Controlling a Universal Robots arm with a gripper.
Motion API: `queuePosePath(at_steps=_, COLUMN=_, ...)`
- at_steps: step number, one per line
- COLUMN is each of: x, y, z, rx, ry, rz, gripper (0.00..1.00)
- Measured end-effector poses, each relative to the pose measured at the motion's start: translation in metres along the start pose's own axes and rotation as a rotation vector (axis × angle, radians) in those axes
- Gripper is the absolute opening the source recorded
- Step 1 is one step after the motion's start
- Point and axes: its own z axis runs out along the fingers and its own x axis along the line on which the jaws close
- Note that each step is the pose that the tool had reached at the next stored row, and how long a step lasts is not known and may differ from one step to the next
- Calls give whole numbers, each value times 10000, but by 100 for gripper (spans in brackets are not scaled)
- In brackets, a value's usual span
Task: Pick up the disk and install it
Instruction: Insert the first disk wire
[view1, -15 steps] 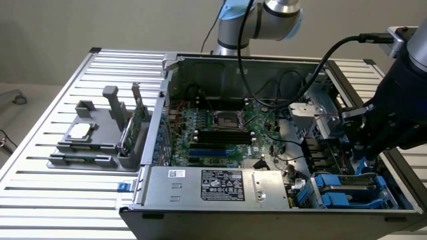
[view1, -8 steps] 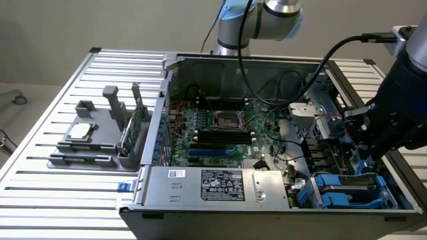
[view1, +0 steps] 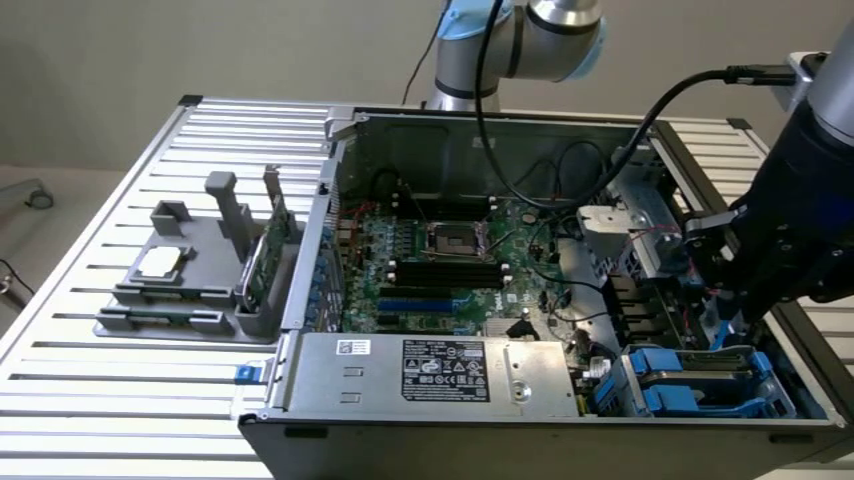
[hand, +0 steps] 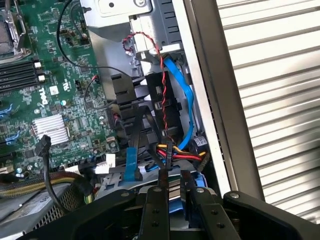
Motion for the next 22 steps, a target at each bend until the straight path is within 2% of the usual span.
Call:
queuePosePath(at_steps=9, x=46, y=-13, z=-7, rx=53, ry=-36, rz=353, gripper=24)
queuePosePath(at_steps=15, x=60, y=1, z=13, rx=77, ry=-105, rz=600, gripper=24)
queuePosePath(at_steps=22, x=86, y=35, z=50, rx=100, ry=-157, rz=806, gripper=24)
